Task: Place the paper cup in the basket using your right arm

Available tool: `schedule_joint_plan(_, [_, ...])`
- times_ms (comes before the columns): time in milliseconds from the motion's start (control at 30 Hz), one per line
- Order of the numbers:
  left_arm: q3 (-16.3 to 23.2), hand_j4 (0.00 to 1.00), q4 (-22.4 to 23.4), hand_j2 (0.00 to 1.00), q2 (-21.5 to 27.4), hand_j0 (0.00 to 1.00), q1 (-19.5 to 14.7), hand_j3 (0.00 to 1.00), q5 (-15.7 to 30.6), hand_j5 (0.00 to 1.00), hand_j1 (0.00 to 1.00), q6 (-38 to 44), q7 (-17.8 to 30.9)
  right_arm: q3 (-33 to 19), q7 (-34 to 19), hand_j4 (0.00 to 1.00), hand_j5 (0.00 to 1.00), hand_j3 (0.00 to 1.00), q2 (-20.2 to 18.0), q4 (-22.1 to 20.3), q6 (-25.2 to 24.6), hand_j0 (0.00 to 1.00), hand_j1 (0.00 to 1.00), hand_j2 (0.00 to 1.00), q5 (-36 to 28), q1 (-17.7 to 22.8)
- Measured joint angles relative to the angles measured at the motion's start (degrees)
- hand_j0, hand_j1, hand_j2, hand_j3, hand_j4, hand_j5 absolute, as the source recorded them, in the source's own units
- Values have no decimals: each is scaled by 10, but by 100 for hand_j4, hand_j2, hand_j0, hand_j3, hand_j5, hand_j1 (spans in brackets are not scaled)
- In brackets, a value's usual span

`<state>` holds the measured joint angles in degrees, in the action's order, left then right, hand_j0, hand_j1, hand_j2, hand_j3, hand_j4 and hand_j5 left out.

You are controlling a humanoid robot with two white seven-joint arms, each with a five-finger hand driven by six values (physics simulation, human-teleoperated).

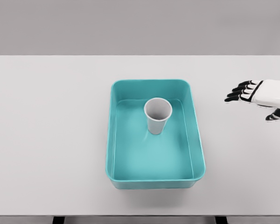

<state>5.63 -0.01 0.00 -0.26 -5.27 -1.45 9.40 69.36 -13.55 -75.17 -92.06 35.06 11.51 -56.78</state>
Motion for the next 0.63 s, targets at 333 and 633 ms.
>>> schedule_joint_plan(333, [0,100,0,100,0,100,-1,100,0,100,100,-1,1,-2,0,100,100,100,9,1,0,100,100,100,-1,3])
schedule_joint_plan(633, [-3,100,1,100,0,100,2,100,0,100,100,0,1,-2,0,100,100,100,9,3,0,100,100,100,-2,13])
